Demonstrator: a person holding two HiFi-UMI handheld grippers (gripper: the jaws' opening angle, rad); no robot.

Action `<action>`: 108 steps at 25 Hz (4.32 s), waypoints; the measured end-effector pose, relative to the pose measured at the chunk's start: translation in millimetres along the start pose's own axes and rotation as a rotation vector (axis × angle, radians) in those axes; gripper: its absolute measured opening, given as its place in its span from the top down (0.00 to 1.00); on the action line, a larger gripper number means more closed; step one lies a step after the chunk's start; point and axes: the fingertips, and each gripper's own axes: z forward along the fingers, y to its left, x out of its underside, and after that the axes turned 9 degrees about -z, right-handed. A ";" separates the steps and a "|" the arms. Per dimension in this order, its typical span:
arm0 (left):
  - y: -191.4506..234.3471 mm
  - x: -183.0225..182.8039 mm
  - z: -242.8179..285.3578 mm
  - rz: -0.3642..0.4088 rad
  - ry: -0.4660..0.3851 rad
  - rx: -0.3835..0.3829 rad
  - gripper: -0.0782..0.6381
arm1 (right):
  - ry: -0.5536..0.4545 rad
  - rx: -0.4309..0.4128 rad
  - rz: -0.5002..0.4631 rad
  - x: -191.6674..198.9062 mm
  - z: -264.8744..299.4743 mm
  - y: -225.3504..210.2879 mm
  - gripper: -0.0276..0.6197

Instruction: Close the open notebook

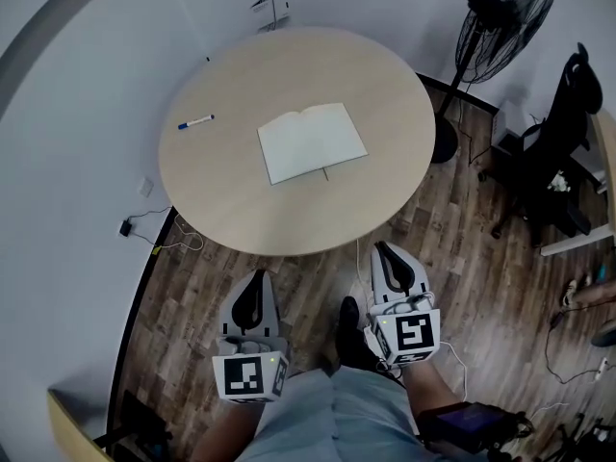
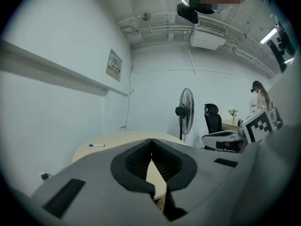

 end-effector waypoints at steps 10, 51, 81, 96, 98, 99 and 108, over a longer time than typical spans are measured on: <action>-10.5 -50.8 84.8 0.017 -0.068 -0.056 0.86 | -0.063 -0.065 -0.023 -43.0 83.9 -62.2 0.88; 103.5 -30.5 319.0 -0.136 0.060 -0.279 0.86 | 0.013 -0.301 -0.068 -48.0 361.9 -111.5 0.88; 161.8 179.0 348.3 -0.395 0.407 -0.486 0.64 | 0.260 -0.560 -0.100 78.8 413.7 -81.0 0.88; 171.0 208.7 352.0 -0.396 0.507 -0.523 0.65 | 0.279 -0.533 -0.095 88.0 422.5 -89.2 0.88; 173.9 208.1 350.4 -0.396 0.507 -0.534 0.71 | 0.274 -0.529 -0.091 87.4 422.2 -91.6 0.88; 175.2 207.5 349.3 -0.389 0.509 -0.540 0.72 | 0.272 -0.527 -0.091 86.8 421.9 -92.8 0.88; 166.2 179.6 344.3 -0.367 0.482 -0.533 0.85 | 0.233 -0.514 -0.091 69.5 417.9 -100.3 0.88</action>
